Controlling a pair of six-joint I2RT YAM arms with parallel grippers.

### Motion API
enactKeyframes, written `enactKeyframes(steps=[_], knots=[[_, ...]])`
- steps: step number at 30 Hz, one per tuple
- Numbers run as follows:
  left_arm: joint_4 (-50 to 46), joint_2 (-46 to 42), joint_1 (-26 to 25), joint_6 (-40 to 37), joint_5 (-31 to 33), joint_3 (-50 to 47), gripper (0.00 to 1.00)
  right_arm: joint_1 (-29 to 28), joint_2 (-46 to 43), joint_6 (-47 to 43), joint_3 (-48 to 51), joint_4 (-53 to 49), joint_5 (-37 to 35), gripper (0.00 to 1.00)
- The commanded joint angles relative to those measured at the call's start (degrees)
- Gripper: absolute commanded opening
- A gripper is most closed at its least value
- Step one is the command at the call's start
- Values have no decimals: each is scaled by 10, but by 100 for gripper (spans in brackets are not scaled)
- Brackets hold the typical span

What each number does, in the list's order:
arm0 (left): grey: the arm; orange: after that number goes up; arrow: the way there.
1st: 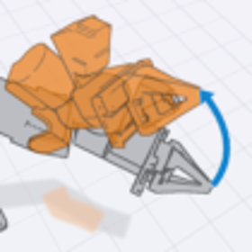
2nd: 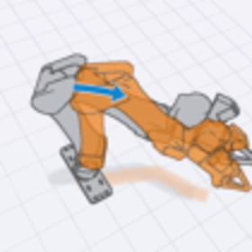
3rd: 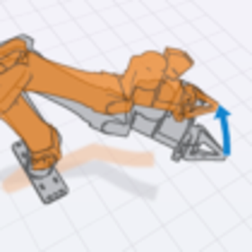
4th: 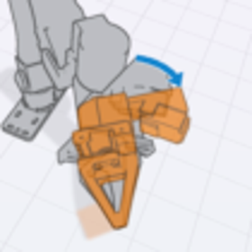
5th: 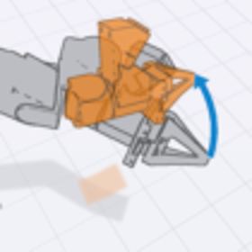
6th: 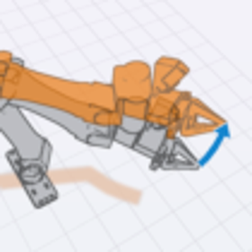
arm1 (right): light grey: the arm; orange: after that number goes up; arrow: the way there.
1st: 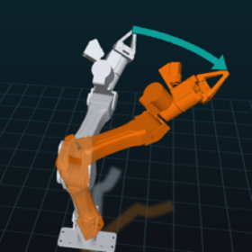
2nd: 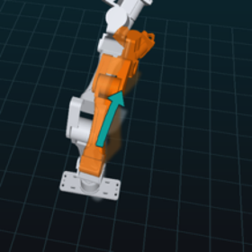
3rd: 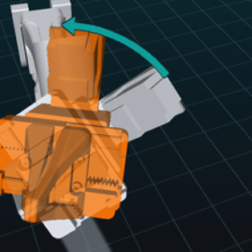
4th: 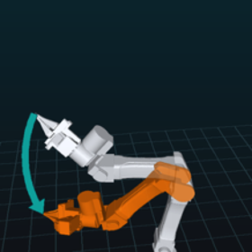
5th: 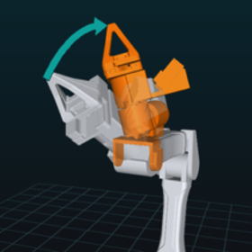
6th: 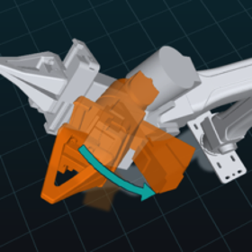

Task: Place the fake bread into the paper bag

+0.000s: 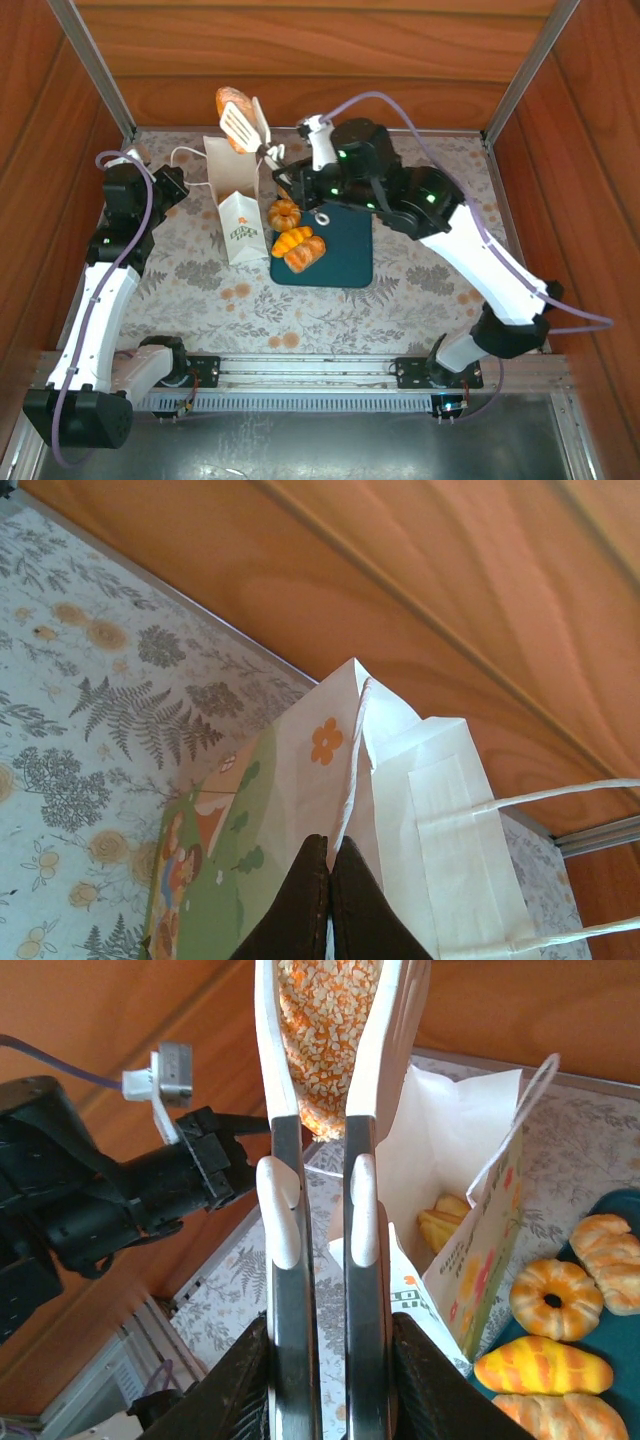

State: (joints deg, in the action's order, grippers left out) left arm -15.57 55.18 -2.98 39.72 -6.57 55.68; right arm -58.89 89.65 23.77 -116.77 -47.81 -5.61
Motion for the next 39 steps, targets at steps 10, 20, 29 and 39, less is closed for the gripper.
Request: enactKeyframes(steps=[10,20,29,39], knots=[[-2,-12,5,32,-18,15,0,-2,132,-64,-76,-22,-52,27],[1,-22,5,43,-4,5,0,9,195,-80,-105,-49,-39,28],[1,-19,5,46,-2,6,0,17,186,-76,-59,-38,-21,33],[8,-16,5,51,1,3,0,21,179,-74,-31,-33,-16,44]])
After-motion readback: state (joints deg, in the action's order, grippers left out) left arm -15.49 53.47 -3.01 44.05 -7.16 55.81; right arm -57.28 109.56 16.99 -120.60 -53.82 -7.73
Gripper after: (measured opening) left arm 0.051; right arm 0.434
